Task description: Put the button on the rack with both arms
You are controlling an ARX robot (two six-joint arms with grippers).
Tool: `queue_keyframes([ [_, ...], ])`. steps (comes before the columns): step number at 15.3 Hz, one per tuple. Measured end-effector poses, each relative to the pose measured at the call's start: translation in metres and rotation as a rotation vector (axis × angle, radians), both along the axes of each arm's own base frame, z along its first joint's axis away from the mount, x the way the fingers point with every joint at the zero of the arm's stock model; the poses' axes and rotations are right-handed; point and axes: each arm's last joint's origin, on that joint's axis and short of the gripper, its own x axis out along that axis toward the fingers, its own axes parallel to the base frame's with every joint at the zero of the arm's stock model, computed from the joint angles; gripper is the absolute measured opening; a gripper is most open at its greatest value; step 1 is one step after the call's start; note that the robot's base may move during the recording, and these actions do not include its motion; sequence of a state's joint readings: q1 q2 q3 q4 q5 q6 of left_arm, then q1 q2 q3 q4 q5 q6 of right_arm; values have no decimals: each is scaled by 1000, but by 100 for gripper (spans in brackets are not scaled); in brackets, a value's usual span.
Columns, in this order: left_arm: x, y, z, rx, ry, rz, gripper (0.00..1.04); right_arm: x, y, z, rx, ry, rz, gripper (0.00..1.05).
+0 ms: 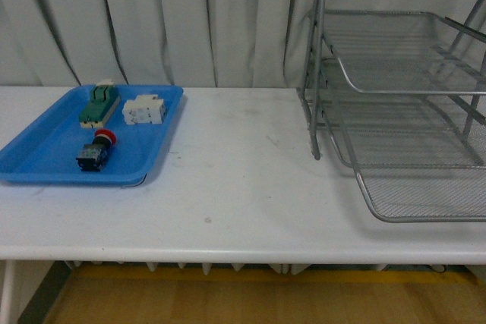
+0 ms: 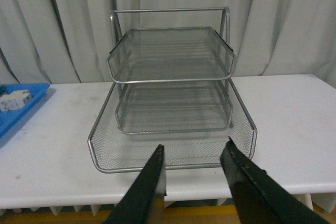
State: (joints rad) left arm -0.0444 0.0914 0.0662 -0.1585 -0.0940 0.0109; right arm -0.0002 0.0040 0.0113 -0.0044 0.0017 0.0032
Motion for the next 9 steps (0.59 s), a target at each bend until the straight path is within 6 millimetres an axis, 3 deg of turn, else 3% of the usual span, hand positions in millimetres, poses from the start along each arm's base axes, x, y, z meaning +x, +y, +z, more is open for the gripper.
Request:
queue_keyframes([
  [1, 9, -2, 4, 20, 100, 9, 98, 0, 0, 0, -1, 0, 2, 41],
  [3, 40, -6, 10, 28, 142, -41, 98, 0, 0, 0, -1, 0, 1, 67],
  [5, 94, -11, 22, 53, 158, -94, 98, 0, 0, 0, -1, 0, 1, 93],
  [6, 131, -13, 22, 60, 211, -106, 98, 0, 0, 0, 0, 0, 1, 100],
  [9, 225, -12, -13, 85, 449, -96, 98, 0, 0, 0, -1, -1, 1, 98],
])
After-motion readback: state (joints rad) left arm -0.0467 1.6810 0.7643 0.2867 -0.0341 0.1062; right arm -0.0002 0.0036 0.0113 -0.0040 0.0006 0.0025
